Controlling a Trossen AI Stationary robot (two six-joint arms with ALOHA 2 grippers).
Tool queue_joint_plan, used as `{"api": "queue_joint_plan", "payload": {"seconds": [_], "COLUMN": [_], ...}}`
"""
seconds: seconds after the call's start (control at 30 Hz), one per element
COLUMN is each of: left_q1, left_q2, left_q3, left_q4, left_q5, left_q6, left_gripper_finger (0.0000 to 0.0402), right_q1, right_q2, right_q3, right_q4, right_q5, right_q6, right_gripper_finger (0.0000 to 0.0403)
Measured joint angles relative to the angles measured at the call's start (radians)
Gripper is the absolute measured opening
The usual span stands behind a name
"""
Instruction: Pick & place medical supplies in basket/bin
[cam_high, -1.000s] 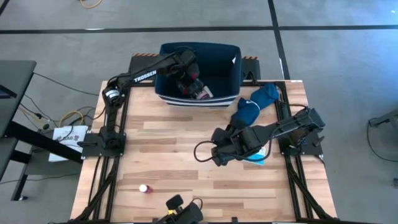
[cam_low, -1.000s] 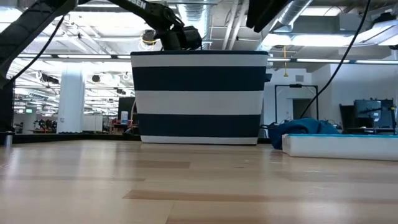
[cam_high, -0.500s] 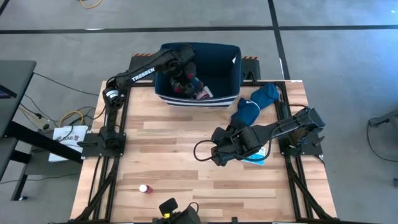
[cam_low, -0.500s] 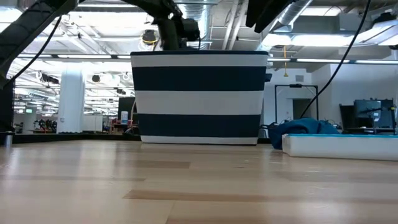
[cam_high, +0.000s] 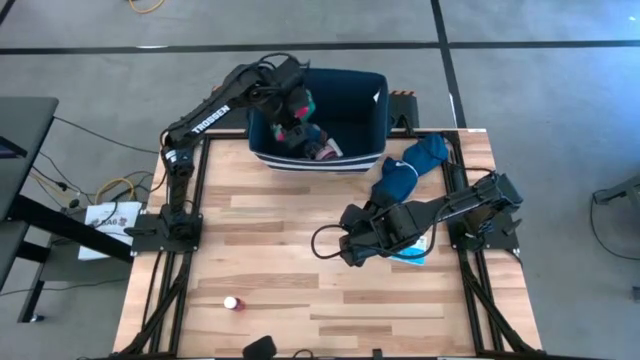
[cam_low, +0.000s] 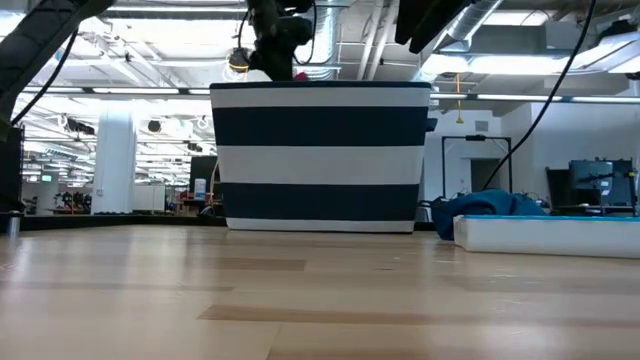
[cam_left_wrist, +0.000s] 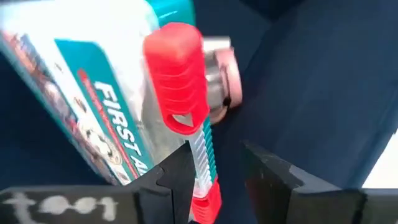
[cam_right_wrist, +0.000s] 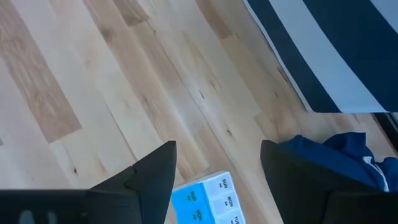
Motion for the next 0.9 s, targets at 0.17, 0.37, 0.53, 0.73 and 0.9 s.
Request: {"api": "queue_joint_plan", "payload": {"seconds": [0.17,0.37,0.53,0.73,0.9], "left_q1": [-0.002,-0.012,0.004,-0.009,-0.026], "left_q2": [0.009,0.109,0.181,0.208,0.214], "left_q3": [-0.044,-0.115,-0.113,-0.107,-0.017], "left_q4": [0.060,0.113,0.109,0.102,0.005], "left_q5": [0.001,0.102,-0.054,-0.133,-0.130], "left_q6": [-0.040,-0.015,-0.059,-0.067,-0.029], "left_gripper_finger": [0.0121,0.0121,0.0121,0.0121,0.0121], "right_q1": [0.000,0.014,0.033,0.041,0.036], "right_q2": [0.000,0.000,0.000,0.000,0.000], "right_q3": [0.000,0.000,0.000,0.000,0.000], "right_q4": [0.005,0.006,0.007,0.007,0.003], "right_q5": [0.000,-0.004,-0.003,-0.003,-0.002], "right_q6": [0.000,0.000,0.000,0.000,0.000], "right_gripper_finger": [0.0226,0.0226,0.0226,0.0226,0.0226]}}
